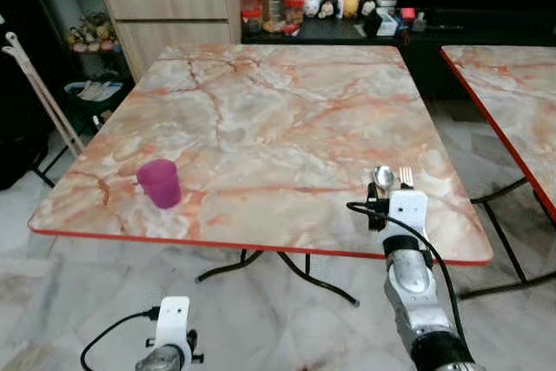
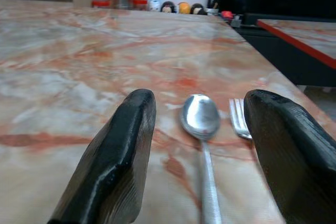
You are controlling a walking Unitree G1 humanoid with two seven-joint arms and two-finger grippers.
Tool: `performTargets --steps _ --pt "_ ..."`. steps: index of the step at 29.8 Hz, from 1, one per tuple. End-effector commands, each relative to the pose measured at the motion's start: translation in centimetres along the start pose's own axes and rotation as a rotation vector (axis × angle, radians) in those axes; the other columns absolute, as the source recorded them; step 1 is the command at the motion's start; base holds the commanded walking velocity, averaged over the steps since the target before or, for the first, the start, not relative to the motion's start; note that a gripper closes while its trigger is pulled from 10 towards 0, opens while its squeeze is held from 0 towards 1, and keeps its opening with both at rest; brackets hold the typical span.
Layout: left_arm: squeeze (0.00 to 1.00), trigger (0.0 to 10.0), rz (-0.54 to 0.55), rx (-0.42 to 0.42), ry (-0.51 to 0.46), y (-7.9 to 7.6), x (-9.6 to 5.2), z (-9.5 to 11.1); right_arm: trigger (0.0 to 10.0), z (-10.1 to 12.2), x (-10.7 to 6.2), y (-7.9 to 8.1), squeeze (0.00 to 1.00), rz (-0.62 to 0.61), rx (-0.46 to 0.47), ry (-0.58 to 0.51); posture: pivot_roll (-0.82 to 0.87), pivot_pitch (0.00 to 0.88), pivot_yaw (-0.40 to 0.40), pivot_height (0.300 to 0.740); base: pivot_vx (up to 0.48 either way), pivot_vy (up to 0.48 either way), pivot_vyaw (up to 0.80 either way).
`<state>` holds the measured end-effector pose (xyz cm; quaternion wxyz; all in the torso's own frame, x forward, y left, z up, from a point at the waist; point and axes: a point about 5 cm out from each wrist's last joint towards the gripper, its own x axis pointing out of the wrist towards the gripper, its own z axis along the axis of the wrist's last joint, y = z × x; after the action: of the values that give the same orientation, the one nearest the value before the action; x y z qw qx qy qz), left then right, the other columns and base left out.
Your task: Setting the table
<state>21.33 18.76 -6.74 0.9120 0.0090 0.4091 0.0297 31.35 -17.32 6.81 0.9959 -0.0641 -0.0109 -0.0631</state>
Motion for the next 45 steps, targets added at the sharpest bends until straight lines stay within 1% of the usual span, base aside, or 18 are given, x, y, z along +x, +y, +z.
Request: performTargets --steps 1,9,11,15,18,27,31,34,40,43,45 --pt "0.00 10.0 -0.001 -0.003 0.010 0.2 -0.1 -0.3 10.0 0.3 0.3 -0.1 0.00 -0.007 0.000 -0.014 -0.10 0.000 0.018 0.740 0.000 0.000 0.00" --pt "0.00 10.0 -0.005 -0.003 0.008 0.2 -0.1 -0.3 10.0 0.3 0.3 -0.1 0.00 -0.002 0.009 -0.032 -0.10 0.000 0.019 0.740 0.000 0.000 0.00" --pt "0.00 10.0 -0.006 0.000 0.007 0.2 -0.1 -0.2 10.0 0.2 0.2 0.2 0.00 0.005 0.029 -0.026 -0.11 0.000 0.022 0.740 0.000 0.000 0.00" --pt "0.00 10.0 -0.005 0.001 0.007 0.3 0.0 -0.1 10.0 0.1 0.1 0.5 0.00 0.010 0.037 -0.020 -0.11 0.000 0.024 0.740 0.000 0.000 -0.71" --pt "0.00 10.0 -0.003 -0.007 0.004 0.3 0.0 -0.1 10.0 0.1 0.1 0.3 0.00 -0.002 0.036 -0.032 -0.09 0.000 0.021 0.740 0.252 0.000 0.00" --pt "0.00 10.0 0.007 -0.015 0.015 0.6 -0.1 -0.5 10.0 0.6 0.5 0.8 0.00 0.005 0.051 -0.049 -0.09 0.000 0.019 0.740 0.268 0.000 0.00" --pt "0.00 10.0 0.007 -0.019 0.016 0.7 -0.2 -0.6 10.0 0.7 0.5 1.0 0.00 0.031 0.013 -0.055 -0.09 0.000 0.021 0.740 0.285 0.000 -0.11" --pt "0.00 10.0 0.000 -0.007 0.017 0.4 -0.2 -0.6 10.0 0.7 0.5 1.0 0.00 0.031 0.035 -0.062 -0.09 0.000 0.022 0.740 0.286 0.000 -0.78" --pt "0.00 10.0 0.001 -0.011 0.017 0.4 -0.2 -0.7 10.0 0.9 0.5 1.0 0.00 0.026 0.032 -0.078 -0.09 0.000 0.019 0.740 0.287 0.000 0.00" --pt "0.00 10.0 0.003 -0.010 0.018 0.5 -0.2 -0.7 10.0 1.0 0.5 1.2 0.00 0.032 0.029 -0.080 -0.09 0.000 0.019 0.740 0.289 0.000 0.00" --pt "0.00 10.0 0.009 -0.005 0.019 0.6 -0.2 -0.8 10.0 1.2 0.5 1.6 0.00 0.052 0.011 -0.093 -0.09 0.000 0.018 0.740 0.000 0.000 0.00"
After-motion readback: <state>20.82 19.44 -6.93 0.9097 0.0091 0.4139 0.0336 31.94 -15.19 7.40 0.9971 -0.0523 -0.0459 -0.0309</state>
